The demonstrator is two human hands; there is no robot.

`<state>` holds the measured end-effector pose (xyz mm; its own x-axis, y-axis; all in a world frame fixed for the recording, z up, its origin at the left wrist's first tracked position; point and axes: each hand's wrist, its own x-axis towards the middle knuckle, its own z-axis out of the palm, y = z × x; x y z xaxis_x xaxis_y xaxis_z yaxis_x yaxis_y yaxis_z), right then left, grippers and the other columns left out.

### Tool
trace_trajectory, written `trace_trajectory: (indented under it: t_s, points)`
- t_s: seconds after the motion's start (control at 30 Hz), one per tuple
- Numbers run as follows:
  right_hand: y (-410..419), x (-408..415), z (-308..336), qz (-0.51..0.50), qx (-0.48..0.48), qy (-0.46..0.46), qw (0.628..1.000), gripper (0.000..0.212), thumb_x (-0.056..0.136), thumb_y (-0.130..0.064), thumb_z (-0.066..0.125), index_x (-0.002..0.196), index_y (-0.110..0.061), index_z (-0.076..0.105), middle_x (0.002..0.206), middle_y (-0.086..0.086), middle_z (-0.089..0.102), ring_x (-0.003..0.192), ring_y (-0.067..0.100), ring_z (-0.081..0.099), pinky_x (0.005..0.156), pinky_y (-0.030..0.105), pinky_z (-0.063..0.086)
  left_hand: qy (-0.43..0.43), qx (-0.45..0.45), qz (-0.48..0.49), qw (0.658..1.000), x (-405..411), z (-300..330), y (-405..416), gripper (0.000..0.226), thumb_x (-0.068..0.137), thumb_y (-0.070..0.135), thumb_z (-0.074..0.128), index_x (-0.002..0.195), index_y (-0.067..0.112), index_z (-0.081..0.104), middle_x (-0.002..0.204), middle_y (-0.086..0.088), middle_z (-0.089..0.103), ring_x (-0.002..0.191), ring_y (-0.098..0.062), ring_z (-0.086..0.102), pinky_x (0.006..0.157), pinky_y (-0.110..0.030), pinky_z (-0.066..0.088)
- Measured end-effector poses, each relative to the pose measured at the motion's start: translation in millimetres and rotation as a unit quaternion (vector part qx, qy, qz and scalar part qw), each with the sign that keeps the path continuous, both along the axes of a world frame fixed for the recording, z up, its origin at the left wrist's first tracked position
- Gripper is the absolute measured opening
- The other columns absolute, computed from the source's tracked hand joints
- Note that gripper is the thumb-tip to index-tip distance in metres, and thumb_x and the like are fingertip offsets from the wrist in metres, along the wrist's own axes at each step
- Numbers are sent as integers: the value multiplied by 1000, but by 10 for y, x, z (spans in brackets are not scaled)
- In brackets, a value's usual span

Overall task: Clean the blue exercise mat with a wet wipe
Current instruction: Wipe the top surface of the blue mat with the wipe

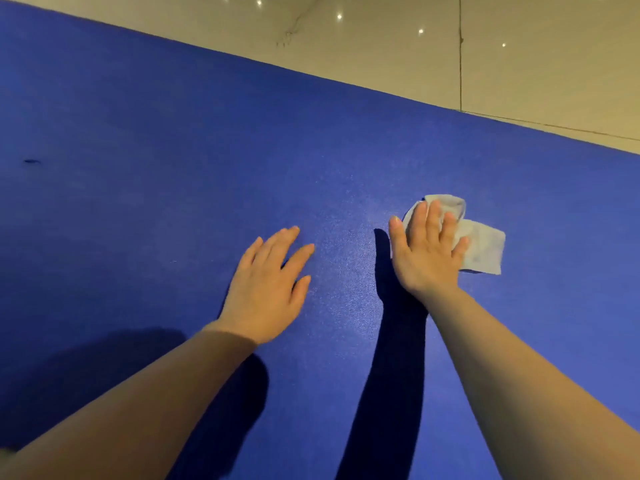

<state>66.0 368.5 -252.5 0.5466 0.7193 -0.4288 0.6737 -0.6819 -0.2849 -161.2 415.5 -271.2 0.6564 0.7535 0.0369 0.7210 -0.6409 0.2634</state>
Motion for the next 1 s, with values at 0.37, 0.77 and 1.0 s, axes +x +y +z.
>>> trace_trajectory:
  t_s: [0.37,0.77,1.0]
  points:
    - [213,-1776,13,416,44,53,907,60,103,-52,13,157,-26,3,164,-9,-8,149,16,-17,118,46,-16,42,-9,-151,988,-1245,457,-785,36,83,20,50,113,11,69,114,-10,68,98,-27,64,81,-38,53]
    - [-902,-500,-62,116,-7,-57,992,75,98,-62,17,157,-21,-3,164,-3,-13,150,23,-14,119,49,-9,84,-104,32,991,-1800,293,-1090,54,84,39,42,116,4,68,128,-18,61,115,-34,60,85,-52,53]
    - [-602,-1765,-23,308,53,18,950,72,98,-62,12,156,-22,-4,164,-4,-12,148,18,-21,115,43,-22,31,-39,15,999,-1646,473,-1024,40,84,29,43,101,6,71,106,-12,67,83,-32,67,64,-40,58]
